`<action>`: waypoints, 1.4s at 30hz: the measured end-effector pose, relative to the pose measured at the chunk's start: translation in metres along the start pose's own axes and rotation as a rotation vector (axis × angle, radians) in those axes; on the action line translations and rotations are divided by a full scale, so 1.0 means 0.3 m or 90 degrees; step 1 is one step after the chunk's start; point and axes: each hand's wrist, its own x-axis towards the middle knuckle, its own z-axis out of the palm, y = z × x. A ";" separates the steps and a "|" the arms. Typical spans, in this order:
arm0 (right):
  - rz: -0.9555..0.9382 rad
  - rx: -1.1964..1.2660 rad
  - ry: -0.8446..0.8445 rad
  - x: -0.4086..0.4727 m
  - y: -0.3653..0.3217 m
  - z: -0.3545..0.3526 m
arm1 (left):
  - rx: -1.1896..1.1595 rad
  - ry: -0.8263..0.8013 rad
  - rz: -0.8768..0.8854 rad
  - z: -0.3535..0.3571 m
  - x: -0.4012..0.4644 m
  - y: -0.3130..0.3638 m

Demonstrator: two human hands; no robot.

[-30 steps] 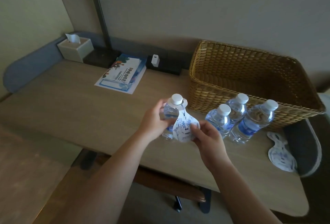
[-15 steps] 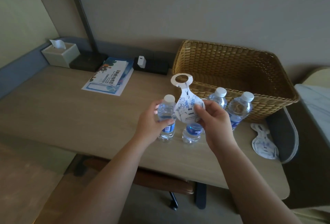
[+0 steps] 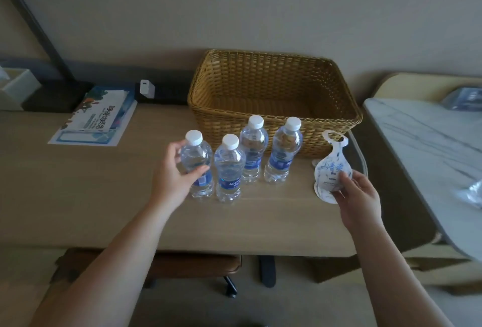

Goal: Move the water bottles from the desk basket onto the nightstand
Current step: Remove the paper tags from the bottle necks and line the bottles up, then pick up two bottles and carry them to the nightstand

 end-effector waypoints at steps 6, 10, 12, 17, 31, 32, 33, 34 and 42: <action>0.044 -0.118 0.128 0.157 0.108 -0.058 | 0.014 0.021 -0.016 0.015 0.000 -0.015; 0.046 -0.205 0.178 0.242 0.140 -0.058 | 0.011 0.017 -0.037 0.017 0.006 -0.024; 0.062 -0.223 0.196 0.266 0.160 -0.058 | 0.014 0.018 -0.045 0.017 0.007 -0.029; 0.063 -0.344 0.194 0.271 0.189 -0.060 | 0.015 0.022 -0.057 0.019 0.008 -0.033; -0.232 -1.008 -0.145 0.181 0.293 -0.128 | 0.001 0.016 -0.062 0.020 0.008 -0.038; -0.227 -1.017 -0.155 0.184 0.292 -0.128 | -0.002 0.015 -0.063 0.020 0.008 -0.037; -0.223 -1.026 -0.162 0.183 0.288 -0.124 | -0.005 0.015 -0.063 0.020 0.008 -0.036; -0.220 -1.027 -0.163 0.177 0.281 -0.114 | -0.009 0.015 -0.063 0.020 0.007 -0.035; -0.465 -0.599 -0.243 -0.142 0.175 0.288 | -0.035 -0.004 -0.054 0.023 -0.012 -0.003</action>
